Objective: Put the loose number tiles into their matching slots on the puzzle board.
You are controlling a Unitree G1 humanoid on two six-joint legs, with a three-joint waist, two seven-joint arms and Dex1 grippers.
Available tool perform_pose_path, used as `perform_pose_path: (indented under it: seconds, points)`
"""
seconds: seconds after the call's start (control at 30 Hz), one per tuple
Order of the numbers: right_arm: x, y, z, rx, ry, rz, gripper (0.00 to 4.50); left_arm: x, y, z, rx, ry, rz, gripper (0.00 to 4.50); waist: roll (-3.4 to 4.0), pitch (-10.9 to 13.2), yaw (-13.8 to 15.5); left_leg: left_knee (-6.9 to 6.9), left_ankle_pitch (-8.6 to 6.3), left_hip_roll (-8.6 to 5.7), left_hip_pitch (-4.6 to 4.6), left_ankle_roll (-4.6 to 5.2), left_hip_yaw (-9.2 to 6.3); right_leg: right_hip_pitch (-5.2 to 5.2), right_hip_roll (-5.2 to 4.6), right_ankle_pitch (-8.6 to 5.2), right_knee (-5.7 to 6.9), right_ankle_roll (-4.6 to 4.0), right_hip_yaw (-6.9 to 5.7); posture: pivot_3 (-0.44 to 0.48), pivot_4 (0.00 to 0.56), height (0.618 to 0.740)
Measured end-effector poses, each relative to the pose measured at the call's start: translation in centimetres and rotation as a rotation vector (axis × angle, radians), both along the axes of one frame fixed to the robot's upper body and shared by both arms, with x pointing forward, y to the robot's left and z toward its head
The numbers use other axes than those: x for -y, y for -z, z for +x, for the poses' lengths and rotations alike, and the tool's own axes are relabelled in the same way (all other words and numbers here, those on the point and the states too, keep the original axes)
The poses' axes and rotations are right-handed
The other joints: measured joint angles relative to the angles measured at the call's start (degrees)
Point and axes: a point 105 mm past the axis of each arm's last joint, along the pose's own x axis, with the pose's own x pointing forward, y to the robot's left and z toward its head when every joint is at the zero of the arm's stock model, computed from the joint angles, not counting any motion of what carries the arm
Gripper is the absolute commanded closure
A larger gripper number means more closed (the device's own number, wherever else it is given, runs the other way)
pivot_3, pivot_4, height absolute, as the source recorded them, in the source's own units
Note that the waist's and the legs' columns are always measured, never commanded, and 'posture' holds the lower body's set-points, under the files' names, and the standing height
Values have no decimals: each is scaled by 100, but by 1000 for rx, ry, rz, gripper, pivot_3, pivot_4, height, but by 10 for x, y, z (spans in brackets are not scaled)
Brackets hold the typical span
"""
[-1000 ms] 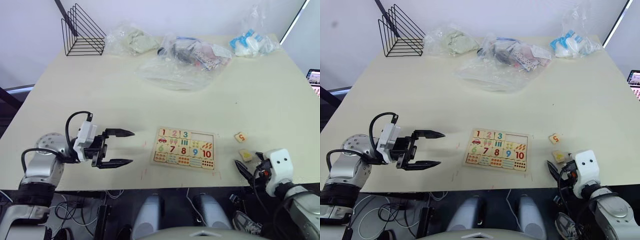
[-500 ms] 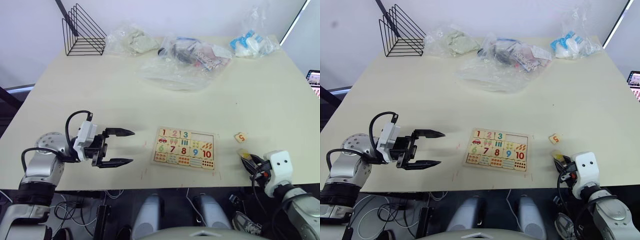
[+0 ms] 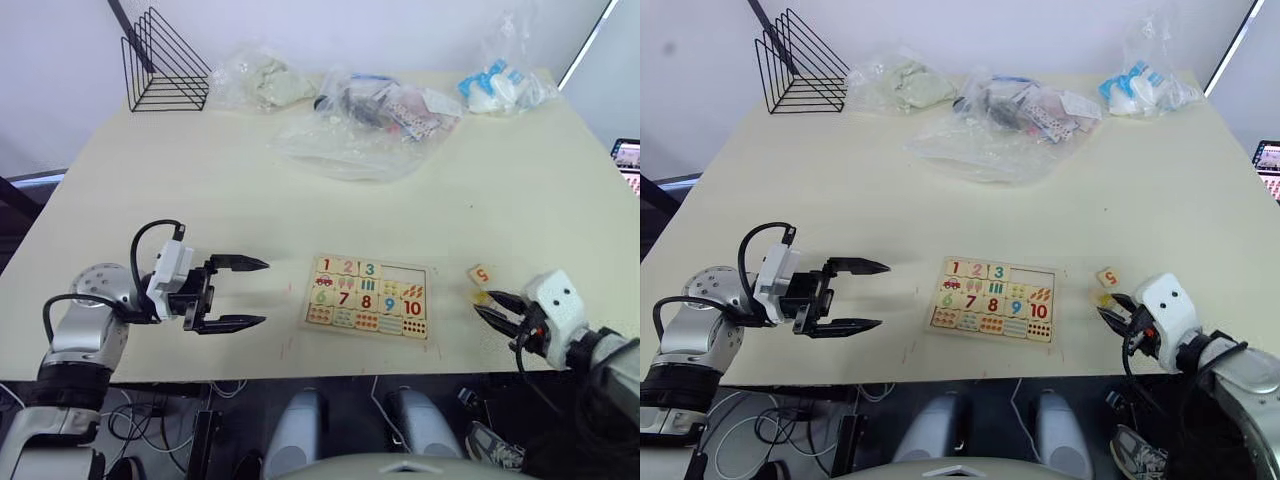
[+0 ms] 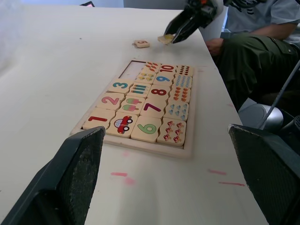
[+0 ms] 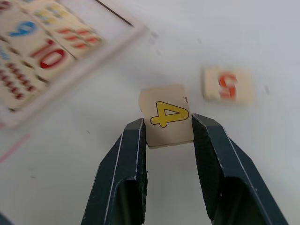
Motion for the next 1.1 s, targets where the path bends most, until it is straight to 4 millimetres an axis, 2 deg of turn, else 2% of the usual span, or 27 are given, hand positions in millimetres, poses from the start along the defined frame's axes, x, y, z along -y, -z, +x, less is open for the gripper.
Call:
perform_pose_path:
  seconds: [0.07, 0.1, 0.17, 0.2, 0.33, 0.6, 1.1]
  points:
    - [-3, -3, 2, -11, -38, -3, 3642, 0, 0, 0, -1, -2, 0, 0, 1, 1, 4, 1, 0, 0, -2, 0, 1, 0, 0, 0, 0, 0, 1, 0, 150, 740]
    - [-10, -13, 7, -5, -105, -29, 3642, 0, 1, 0, -1, -3, -3, 0, 0, 1, 2, 2, 0, 0, -1, 0, 1, 0, -1, 0, 0, 0, 2, 0, 150, 740]
    - [-11, -14, 8, -5, -115, -28, 3642, 0, 1, 0, -1, -4, -3, 0, -1, 0, 22, 1, 0, -1, -6, 0, -5, 0, -1, 0, -3, 0, -8, 0, 150, 740]
    - [-23, -20, 21, -36, -203, -60, 3642, -1, 2, 0, -3, -8, -9, 0, 4, 5, -41, 5, 0, 2, 0, 0, -2, -2, -3, 2, -2, 1, 14, 0, 150, 740]
    - [-43, -41, 41, -13, -308, -111, 3642, 1, 1, 0, 2, -8, -22, 0, 1, 3, -92, 2, 1, 6, -1, 1, -3, -1, 2, 0, -2, -1, 0, 0, 150, 740]
    - [-71, -47, 64, -106, -394, -215, 3642, -1, 0, -1, 11, -20, -21, 0, 3, 4, -111, 2, 1, 5, -20, 1, -12, -20, -7, 1, -1, 0, 6, 0, 150, 740]
    - [-95, -35, 79, -223, -403, -338, 3642, -1, 3, -2, 4, -27, -21, 0, 3, 5, -131, 0, 1, 5, -22, 1, -14, -26, -8, 1, 1, -1, 6, 0, 150, 740]
